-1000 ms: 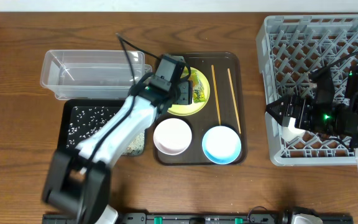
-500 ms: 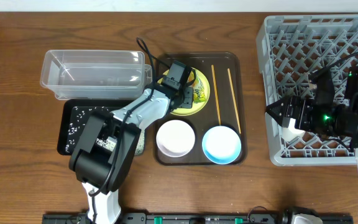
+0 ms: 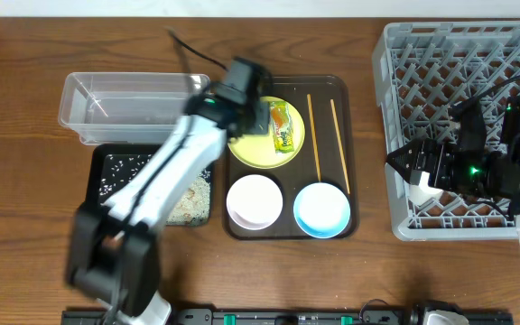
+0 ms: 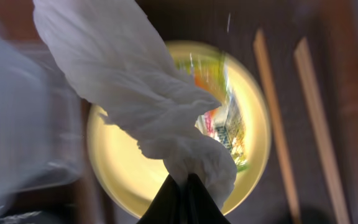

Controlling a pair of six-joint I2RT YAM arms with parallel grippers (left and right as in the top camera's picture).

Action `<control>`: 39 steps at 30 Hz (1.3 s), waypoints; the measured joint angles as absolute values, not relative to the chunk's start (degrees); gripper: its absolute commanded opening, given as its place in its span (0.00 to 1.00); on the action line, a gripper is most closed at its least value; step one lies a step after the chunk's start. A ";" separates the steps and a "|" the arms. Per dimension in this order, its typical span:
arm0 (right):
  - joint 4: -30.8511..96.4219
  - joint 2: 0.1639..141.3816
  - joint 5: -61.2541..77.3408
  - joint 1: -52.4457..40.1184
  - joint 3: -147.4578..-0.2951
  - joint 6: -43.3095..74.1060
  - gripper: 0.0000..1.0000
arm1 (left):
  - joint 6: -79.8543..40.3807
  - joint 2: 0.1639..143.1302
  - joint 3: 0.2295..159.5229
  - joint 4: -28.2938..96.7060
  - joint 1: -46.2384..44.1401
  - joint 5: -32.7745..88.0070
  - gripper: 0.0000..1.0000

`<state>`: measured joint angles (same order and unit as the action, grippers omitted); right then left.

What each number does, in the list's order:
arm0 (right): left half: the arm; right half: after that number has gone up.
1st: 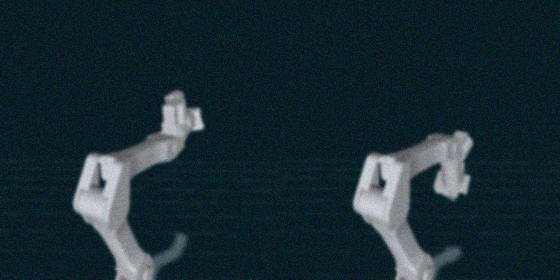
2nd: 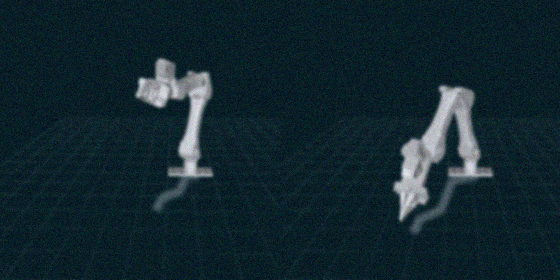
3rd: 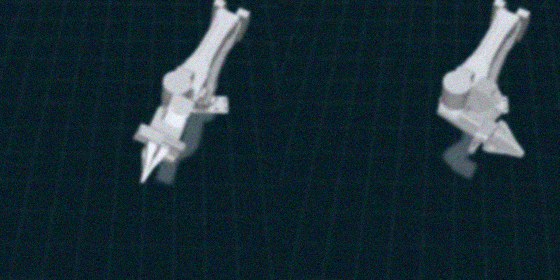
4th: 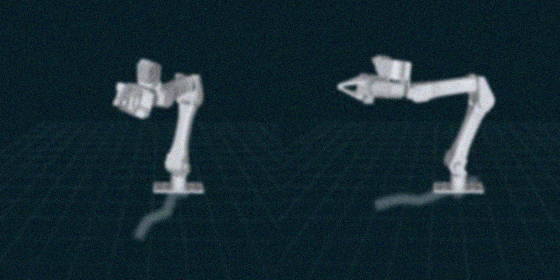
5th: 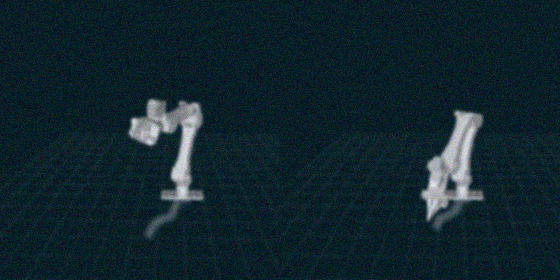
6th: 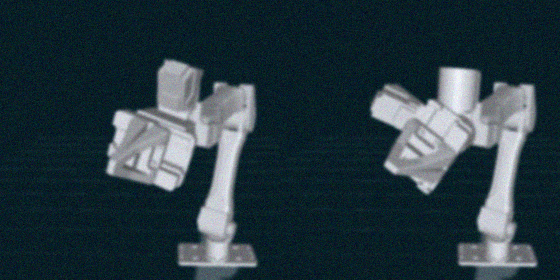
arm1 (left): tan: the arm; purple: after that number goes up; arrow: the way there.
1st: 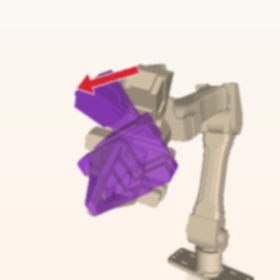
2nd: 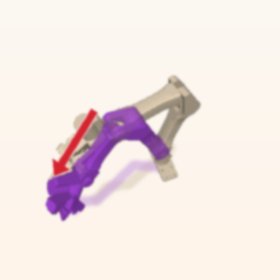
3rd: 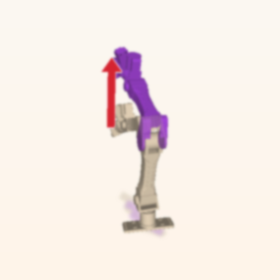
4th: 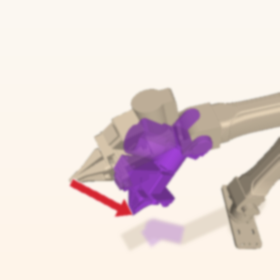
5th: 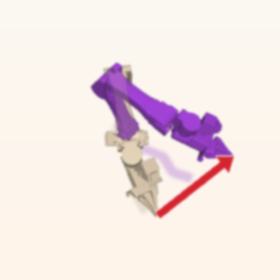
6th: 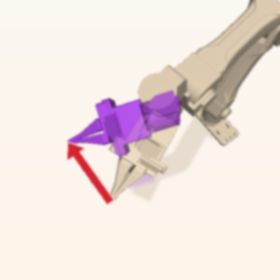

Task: Sort waste into correct bins and load items into the dishwasher rack
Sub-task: 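Pick the white tissue off the yellow plate and drop it in the clear bin, then grasp the green snack wrapper on the yellow plate with left gripper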

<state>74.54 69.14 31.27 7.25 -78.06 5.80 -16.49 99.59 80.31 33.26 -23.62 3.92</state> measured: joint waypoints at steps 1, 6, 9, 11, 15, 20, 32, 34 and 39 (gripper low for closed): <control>74.56 69.14 31.27 7.25 -78.06 5.80 0.93 | -16.53 97.69 80.93 34.13 -22.57 3.40 0.06; 74.54 69.14 31.27 7.25 -78.06 5.82 0.93 | -17.37 95.64 81.69 36.05 -14.98 -1.83 0.07; 74.54 69.14 31.27 7.25 -78.06 5.80 0.93 | -17.50 98.67 81.67 35.77 -10.52 -2.76 0.40; 74.54 69.14 31.27 7.25 -78.06 5.80 0.93 | -17.93 100.66 81.56 35.38 -8.36 -1.78 0.53; 74.54 69.14 31.27 7.25 -78.06 5.80 0.94 | -17.78 101.12 81.28 35.31 -8.34 2.70 0.61; 74.54 69.14 31.27 7.25 -78.06 5.80 0.93 | -17.65 100.40 81.28 33.50 -15.00 5.87 0.60; 75.57 69.14 31.27 7.25 -78.06 5.82 0.93 | -13.23 114.48 81.30 23.27 -31.44 3.81 0.61; 75.61 69.14 31.27 7.25 -78.06 5.82 0.93 | -13.28 116.79 81.30 23.29 -31.53 3.53 0.60; 75.61 69.14 31.27 7.25 -78.06 5.80 0.93 | -13.65 119.17 81.30 23.24 -31.33 2.94 0.45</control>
<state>75.61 69.14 31.27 7.25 -78.06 5.80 -13.65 119.17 81.30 23.24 -31.33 2.94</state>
